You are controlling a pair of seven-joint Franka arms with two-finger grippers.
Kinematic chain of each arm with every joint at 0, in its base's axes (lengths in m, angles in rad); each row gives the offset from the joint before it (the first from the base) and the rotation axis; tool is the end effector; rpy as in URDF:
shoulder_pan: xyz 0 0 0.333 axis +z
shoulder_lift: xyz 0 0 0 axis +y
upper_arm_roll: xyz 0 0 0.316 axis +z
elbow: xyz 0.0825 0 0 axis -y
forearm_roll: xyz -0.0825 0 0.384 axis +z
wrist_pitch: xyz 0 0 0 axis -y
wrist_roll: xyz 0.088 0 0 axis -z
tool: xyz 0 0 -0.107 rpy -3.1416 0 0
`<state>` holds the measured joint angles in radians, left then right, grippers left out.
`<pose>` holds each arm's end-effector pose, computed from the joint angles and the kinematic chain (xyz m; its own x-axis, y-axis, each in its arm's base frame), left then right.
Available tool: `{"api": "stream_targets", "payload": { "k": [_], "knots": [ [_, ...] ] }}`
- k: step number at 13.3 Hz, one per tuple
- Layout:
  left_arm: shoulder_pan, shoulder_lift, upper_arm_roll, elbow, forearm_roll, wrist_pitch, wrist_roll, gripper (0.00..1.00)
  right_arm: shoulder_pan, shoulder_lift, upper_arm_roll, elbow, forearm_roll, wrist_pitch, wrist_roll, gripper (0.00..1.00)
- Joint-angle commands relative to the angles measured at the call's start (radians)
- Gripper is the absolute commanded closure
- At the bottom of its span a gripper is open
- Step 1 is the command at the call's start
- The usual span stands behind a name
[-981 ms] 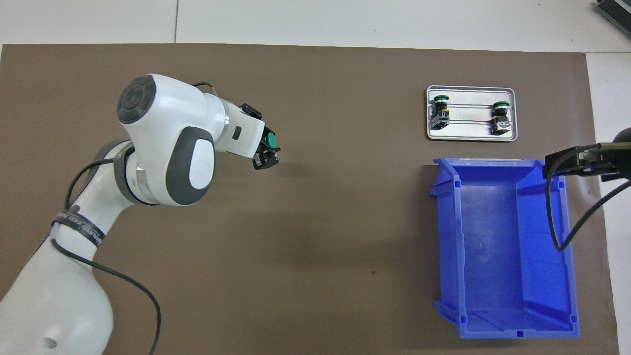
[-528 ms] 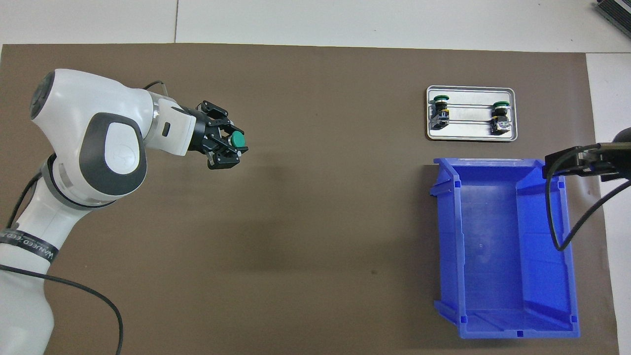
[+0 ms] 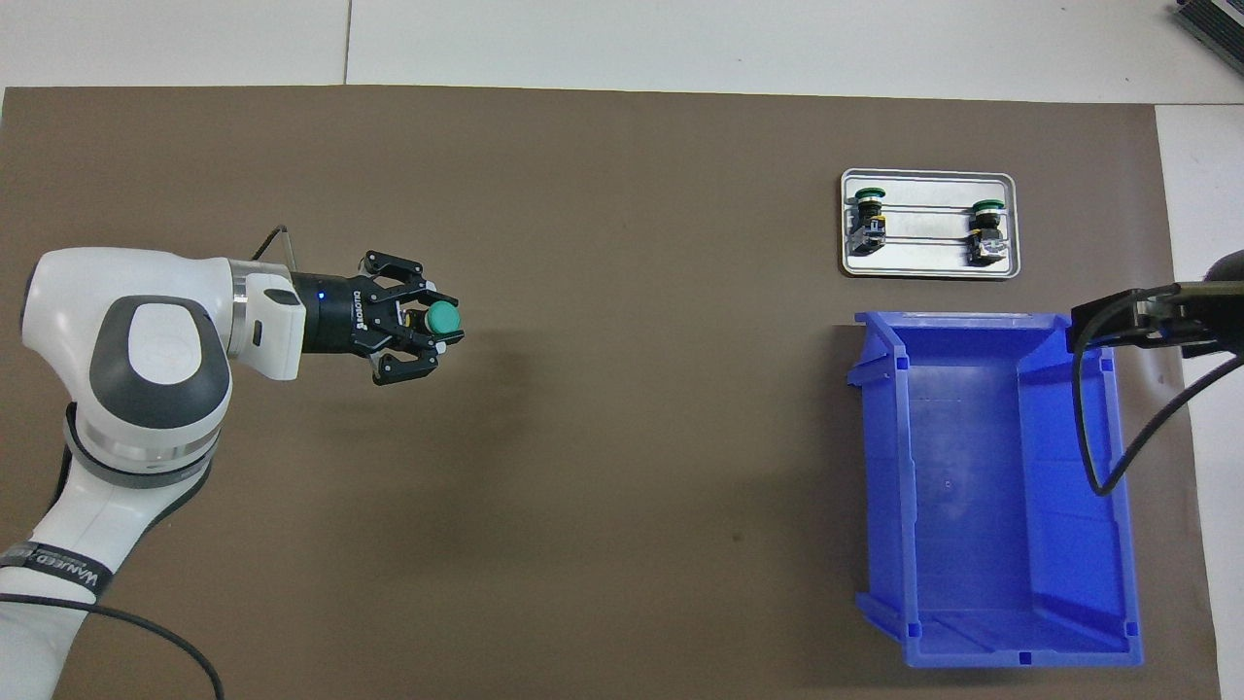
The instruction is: Place and press button with both arms
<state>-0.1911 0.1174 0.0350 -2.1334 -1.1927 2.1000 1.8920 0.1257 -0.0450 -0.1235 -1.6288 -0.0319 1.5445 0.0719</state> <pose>0.5456 -0.1312 0.3642 0.2237 -0.5432 0.8093 -0.9725 -0.1800 0.1480 0.5371 -0.0038 0.6194 0.9968 -0.0701 -0.0376 -0.0690 -0.9972 0.0291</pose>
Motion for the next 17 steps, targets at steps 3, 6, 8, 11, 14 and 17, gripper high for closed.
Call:
{"api": "stream_targets", "payload": {
  "k": [3, 6, 8, 11, 14, 17],
  "knots": [
    [-0.001, -0.042, -0.009, -0.204, -0.337, -0.011, 0.311, 0.84, -0.008, -0.012, 0.005, -0.002, 0.014, -0.014, -0.023, 0.0],
    [-0.007, -0.01, -0.009, -0.218, -0.465, -0.066, 0.407, 0.84, -0.008, -0.012, 0.005, -0.002, 0.014, -0.014, -0.023, 0.0],
    [-0.011, -0.002, -0.009, -0.234, -0.493, -0.078, 0.465, 0.83, -0.008, -0.012, 0.005, -0.002, 0.014, -0.014, -0.023, 0.0],
    [-0.036, 0.044, -0.01, -0.249, -0.569, -0.084, 0.57, 0.86, -0.008, -0.012, 0.005, -0.002, 0.014, -0.014, -0.024, 0.0],
    [-0.067, 0.054, -0.01, -0.253, -0.689, -0.121, 0.604, 0.85, -0.008, -0.012, 0.005, -0.002, 0.014, -0.014, -0.023, 0.0],
    [-0.082, 0.08, -0.009, -0.252, -0.706, -0.123, 0.63, 0.86, -0.008, -0.012, 0.005, -0.002, 0.014, -0.014, -0.023, 0.0]
  ]
}}
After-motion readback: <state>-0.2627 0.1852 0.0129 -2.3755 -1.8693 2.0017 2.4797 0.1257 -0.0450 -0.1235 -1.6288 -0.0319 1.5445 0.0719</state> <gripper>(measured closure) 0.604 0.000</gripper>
